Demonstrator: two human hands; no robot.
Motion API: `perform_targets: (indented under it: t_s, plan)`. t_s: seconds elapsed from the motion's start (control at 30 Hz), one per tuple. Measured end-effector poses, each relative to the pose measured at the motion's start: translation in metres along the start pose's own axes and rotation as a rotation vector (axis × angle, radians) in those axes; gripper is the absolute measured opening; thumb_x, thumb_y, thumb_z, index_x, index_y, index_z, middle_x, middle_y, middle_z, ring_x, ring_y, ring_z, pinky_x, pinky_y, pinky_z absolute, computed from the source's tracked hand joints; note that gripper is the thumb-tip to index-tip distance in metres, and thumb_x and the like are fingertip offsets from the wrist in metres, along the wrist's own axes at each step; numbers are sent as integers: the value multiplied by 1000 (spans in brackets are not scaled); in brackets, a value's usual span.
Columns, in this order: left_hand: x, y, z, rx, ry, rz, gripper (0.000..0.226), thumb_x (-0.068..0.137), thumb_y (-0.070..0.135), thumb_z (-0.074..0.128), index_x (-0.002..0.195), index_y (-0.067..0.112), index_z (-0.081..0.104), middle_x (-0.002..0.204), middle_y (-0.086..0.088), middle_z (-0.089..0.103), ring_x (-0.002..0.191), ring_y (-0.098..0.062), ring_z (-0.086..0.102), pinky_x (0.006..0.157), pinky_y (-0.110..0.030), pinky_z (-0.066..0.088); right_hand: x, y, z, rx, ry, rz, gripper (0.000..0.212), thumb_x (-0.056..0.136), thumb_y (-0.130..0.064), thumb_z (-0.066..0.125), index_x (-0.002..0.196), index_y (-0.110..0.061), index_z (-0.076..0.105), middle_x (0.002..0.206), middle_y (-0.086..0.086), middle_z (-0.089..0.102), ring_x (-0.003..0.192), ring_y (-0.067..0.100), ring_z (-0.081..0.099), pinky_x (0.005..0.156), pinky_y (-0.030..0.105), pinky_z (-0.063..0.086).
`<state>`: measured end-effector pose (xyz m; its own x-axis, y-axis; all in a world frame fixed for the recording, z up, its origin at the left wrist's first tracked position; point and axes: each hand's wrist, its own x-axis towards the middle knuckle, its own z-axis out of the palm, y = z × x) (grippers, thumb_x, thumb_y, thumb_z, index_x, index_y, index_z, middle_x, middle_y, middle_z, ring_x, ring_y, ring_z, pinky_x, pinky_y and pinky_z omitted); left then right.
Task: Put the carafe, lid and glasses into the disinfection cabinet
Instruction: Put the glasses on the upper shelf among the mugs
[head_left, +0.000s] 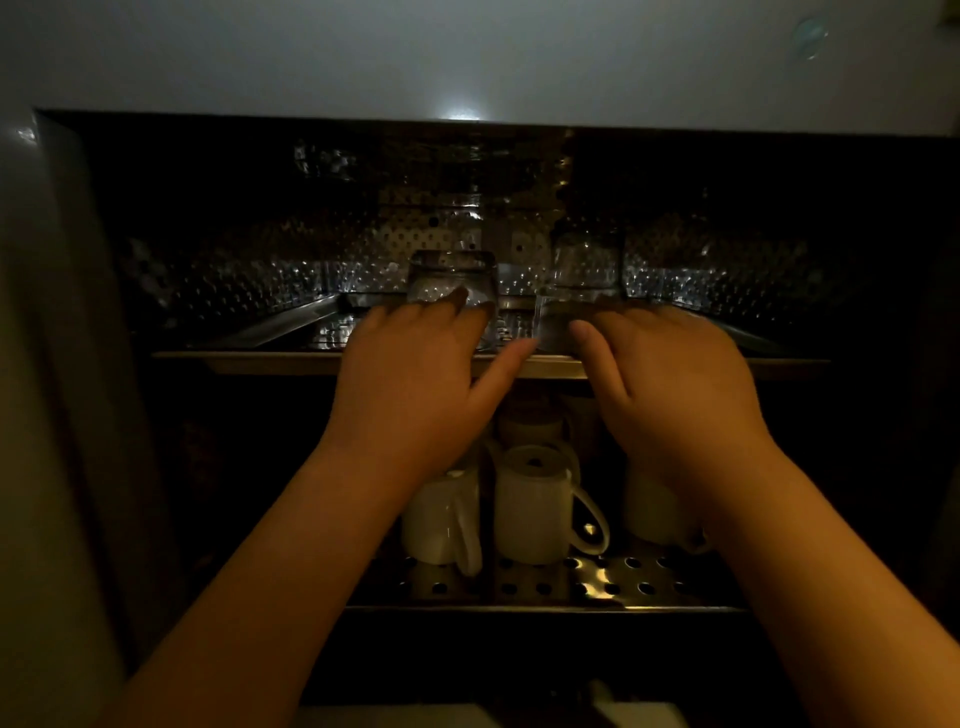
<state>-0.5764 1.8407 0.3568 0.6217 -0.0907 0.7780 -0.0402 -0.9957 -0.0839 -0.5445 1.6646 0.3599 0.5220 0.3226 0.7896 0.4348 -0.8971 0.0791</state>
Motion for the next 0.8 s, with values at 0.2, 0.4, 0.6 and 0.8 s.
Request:
perform_targets:
  t_s: [0.2, 0.4, 0.6, 0.8]
  plan:
    - [-24, 4, 6, -95, 126, 45, 50, 92, 47, 35, 123, 16, 58, 122, -5, 61, 113, -23, 53, 97, -36, 26, -29, -3, 8, -7, 117, 67, 46, 95, -40, 29, 120, -12, 56, 117, 8, 60, 109, 27, 51, 95, 36, 27]
    - [-40, 10, 8, -87, 118, 36, 51, 91, 42, 39, 130, 11, 50, 126, -10, 55, 122, -27, 46, 111, -46, 18, -52, -7, 5, -4, 67, 111, 50, 94, -40, 38, 136, -13, 43, 136, 7, 47, 130, 24, 35, 113, 40, 15]
    - [-55, 25, 1, -154, 117, 12, 57, 88, 38, 47, 136, 7, 44, 137, -16, 47, 132, -33, 36, 112, -56, 13, -82, -6, -16, 43, 30, 182, 60, 93, -42, 39, 145, -15, 29, 150, 7, 29, 141, 22, 17, 115, 35, 14]
    - [-81, 72, -11, -335, 53, 37, 60, 88, 38, 47, 140, 9, 39, 145, -14, 39, 137, -30, 28, 112, -55, 14, -139, 11, -69, -29, 19, 285, 59, 93, -39, 42, 144, -10, 32, 150, 11, 30, 141, 26, 19, 115, 40, 18]
